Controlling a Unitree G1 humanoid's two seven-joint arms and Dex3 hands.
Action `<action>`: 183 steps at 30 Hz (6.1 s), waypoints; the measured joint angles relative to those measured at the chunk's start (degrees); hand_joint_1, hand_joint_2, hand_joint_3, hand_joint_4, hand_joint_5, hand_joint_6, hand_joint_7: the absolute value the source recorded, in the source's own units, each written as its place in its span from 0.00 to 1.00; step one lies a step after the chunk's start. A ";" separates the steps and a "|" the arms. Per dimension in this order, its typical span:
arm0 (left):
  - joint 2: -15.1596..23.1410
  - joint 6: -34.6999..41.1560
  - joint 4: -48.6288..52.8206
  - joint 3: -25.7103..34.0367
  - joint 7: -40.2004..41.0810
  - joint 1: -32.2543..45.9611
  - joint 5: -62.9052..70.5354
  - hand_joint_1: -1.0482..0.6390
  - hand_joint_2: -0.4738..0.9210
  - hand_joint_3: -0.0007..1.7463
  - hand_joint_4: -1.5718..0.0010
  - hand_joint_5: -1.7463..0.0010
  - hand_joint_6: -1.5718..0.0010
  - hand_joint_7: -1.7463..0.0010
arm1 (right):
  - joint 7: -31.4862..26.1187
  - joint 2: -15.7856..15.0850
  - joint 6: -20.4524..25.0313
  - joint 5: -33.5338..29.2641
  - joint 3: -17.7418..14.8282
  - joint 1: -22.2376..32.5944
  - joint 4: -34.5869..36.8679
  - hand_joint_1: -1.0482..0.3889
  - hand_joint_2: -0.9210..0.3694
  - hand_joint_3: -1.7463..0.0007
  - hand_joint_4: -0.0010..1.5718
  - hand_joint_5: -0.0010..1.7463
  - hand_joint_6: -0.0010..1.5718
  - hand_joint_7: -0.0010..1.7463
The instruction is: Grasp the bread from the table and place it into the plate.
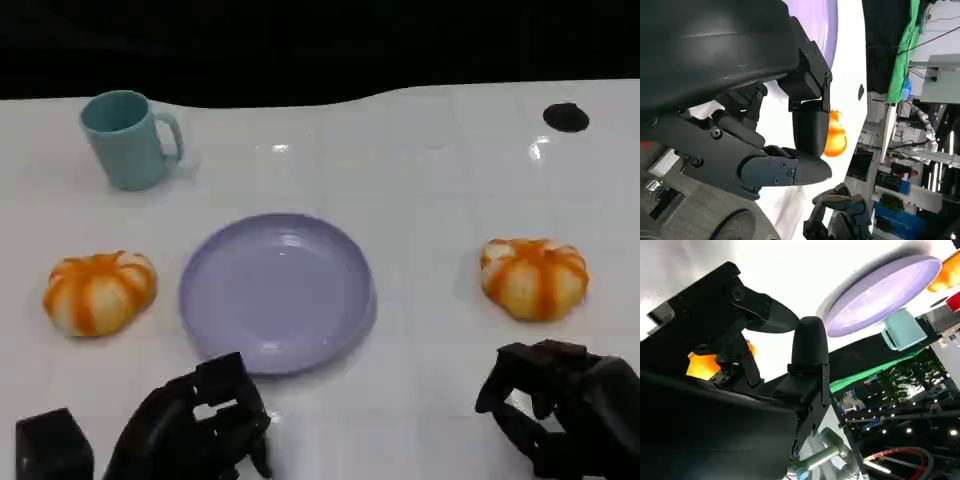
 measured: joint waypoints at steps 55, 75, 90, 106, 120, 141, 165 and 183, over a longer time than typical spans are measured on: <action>-0.02 -0.51 2.34 0.99 -0.09 -0.61 -0.03 0.27 0.91 0.26 0.51 0.00 0.54 0.16 | 2.17 -3.36 8.37 -3.29 -2.72 0.29 -12.45 0.41 0.00 0.97 0.30 0.23 0.42 0.00; -0.45 -1.55 3.21 1.21 -0.62 -0.95 0.01 0.26 0.91 0.26 0.50 0.00 0.54 0.16 | 21.14 -7.95 28.89 -9.67 -4.33 -3.36 -22.51 0.31 0.01 0.99 0.08 0.14 0.20 0.00; -0.97 -1.20 2.13 0.84 -0.82 -0.42 0.10 0.27 0.90 0.26 0.51 0.00 0.53 0.16 | 23.67 -7.95 32.88 -11.38 -1.45 -8.49 -18.60 0.31 0.02 1.00 0.00 0.29 0.19 0.00; -0.80 0.58 -1.08 0.69 -0.48 1.23 0.03 0.27 0.92 0.26 0.50 0.00 0.53 0.17 | 23.26 -6.21 34.77 -12.15 4.45 -14.01 -10.04 0.33 0.04 1.00 0.04 0.27 0.20 0.01; -0.59 0.61 -1.25 0.96 -0.48 1.32 0.03 0.27 0.92 0.25 0.50 0.00 0.53 0.17 | 19.20 -3.15 35.30 -11.98 9.32 -22.53 6.14 0.38 0.08 1.00 0.17 0.14 0.24 0.00; -0.60 0.76 -2.33 0.88 -0.47 1.99 -0.01 0.28 0.91 0.26 0.51 0.00 0.54 0.16 | 16.09 -1.33 34.33 -10.11 13.38 -29.44 20.43 0.50 0.05 1.00 0.49 0.07 0.46 0.03; -0.67 1.60 -3.21 0.41 0.05 2.17 0.23 0.26 0.89 0.28 0.51 0.00 0.54 0.15 | -9.41 1.05 19.53 -8.72 16.88 -36.85 36.54 0.64 0.34 0.48 0.61 1.00 0.48 0.97; -0.69 1.22 -2.47 0.09 0.48 2.06 0.19 0.26 0.90 0.28 0.51 0.00 0.54 0.16 | -8.21 5.76 12.50 -4.01 15.70 -37.24 24.99 0.61 0.48 0.24 0.63 1.00 0.48 1.00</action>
